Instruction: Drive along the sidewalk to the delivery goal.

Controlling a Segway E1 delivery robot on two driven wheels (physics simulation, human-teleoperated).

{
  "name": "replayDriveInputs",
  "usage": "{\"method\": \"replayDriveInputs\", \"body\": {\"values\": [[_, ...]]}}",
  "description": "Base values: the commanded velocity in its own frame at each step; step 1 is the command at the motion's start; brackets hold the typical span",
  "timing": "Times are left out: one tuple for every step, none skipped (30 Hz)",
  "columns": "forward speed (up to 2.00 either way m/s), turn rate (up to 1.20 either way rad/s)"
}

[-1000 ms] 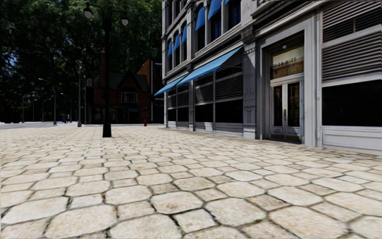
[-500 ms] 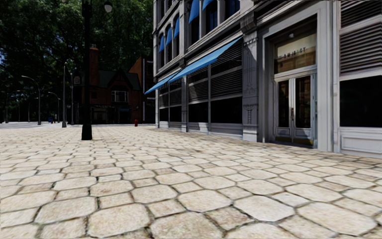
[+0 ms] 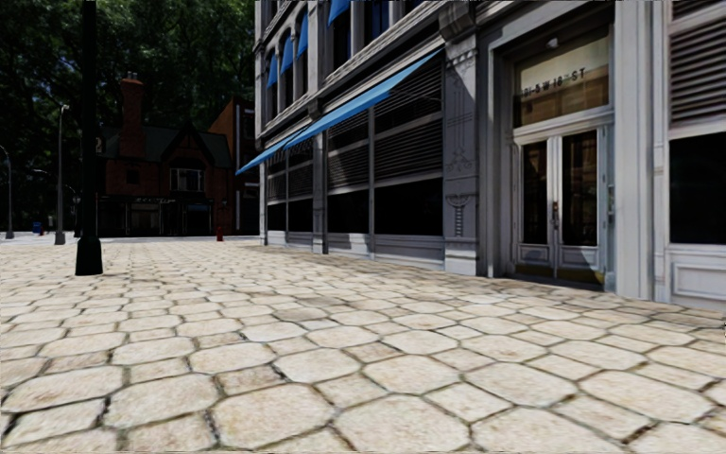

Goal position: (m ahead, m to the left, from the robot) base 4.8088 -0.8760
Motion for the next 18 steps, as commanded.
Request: {"method": "replayDriveInputs", "body": {"values": [[2.0,-0.47],[2.0,0.0],[2.0,0.0],[2.0,0.0],[2.0,0.0],[2.0,0.0],[2.0,0.0],[2.0,0.0],[2.0,0.0],[2.0,0.0],[2.0,0.0],[2.0,0.0],[2.0,0.0],[2.0,0.0],[2.0,0.0],[2.0,0.0],[2.0,0.0],[2.0,0.0]]}}
